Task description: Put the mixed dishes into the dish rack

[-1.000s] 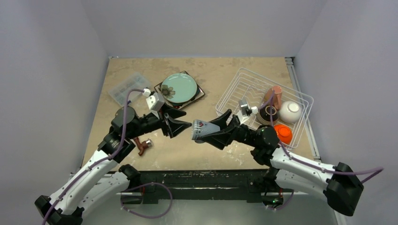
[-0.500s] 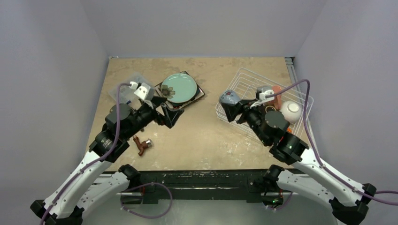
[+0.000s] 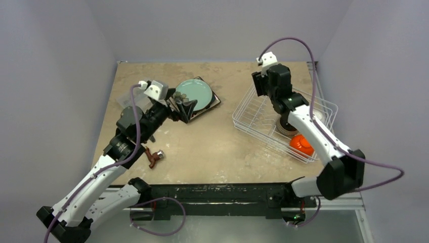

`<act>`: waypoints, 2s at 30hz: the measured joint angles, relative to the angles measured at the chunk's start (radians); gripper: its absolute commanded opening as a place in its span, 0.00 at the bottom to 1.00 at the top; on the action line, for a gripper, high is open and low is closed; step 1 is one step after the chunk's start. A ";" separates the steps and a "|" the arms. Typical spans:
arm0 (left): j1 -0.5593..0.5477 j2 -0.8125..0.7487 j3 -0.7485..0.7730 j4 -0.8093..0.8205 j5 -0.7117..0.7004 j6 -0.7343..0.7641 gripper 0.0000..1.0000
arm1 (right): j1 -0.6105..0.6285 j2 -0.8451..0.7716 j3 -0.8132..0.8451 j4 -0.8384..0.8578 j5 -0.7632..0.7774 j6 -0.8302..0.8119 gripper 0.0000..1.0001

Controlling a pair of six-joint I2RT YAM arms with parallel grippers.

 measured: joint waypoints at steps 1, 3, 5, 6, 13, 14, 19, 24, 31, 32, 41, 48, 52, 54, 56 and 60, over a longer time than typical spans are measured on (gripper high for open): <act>0.000 -0.011 -0.032 0.021 0.000 0.005 1.00 | -0.007 0.040 0.020 -0.001 -0.008 -0.023 0.00; -0.007 -0.026 -0.086 0.032 -0.001 0.019 1.00 | -0.030 0.146 0.077 0.000 -0.039 -0.089 0.00; -0.033 -0.025 -0.102 0.033 -0.006 0.037 1.00 | -0.052 0.239 0.122 0.006 -0.080 -0.144 0.00; -0.051 -0.026 -0.104 0.036 -0.008 0.049 1.00 | -0.063 0.272 0.138 0.008 -0.097 -0.165 0.00; -0.118 -0.046 -0.105 0.077 -0.026 0.111 1.00 | -0.171 0.478 0.265 -0.036 -0.243 -0.301 0.00; -0.117 -0.047 -0.105 0.082 -0.029 0.115 1.00 | -0.179 0.488 0.272 -0.040 -0.252 -0.313 0.00; -0.101 -0.048 -0.105 0.094 -0.034 0.124 1.00 | -0.211 0.544 0.330 -0.077 -0.315 -0.383 0.00; -0.077 -0.032 -0.105 0.107 -0.029 0.122 1.00 | -0.214 0.616 0.419 -0.139 -0.346 -0.443 0.00; -0.051 -0.013 -0.105 0.107 -0.016 0.100 1.00 | -0.222 0.668 0.444 -0.203 -0.362 -0.501 0.00; -0.047 -0.011 -0.105 0.107 -0.013 0.097 1.00 | -0.223 0.673 0.444 -0.209 -0.365 -0.508 0.00; -0.016 0.008 -0.105 0.107 0.011 0.069 1.00 | -0.233 0.724 0.465 -0.243 -0.366 -0.547 0.15; 0.013 0.024 -0.105 0.107 0.035 0.040 1.00 | -0.233 0.728 0.473 -0.269 -0.365 -0.566 0.27; 0.033 0.034 -0.105 0.107 0.051 0.016 1.00 | -0.229 0.729 0.474 -0.274 -0.364 -0.579 0.33; 0.043 0.035 -0.105 0.108 0.058 0.005 0.99 | -0.225 0.729 0.474 -0.277 -0.359 -0.586 0.36; 0.054 0.035 -0.105 0.108 0.067 -0.009 0.99 | -0.221 0.732 0.474 -0.278 -0.351 -0.591 0.40; 0.071 0.037 -0.105 0.109 0.082 -0.027 0.99 | -0.213 0.745 0.477 -0.276 -0.321 -0.599 0.48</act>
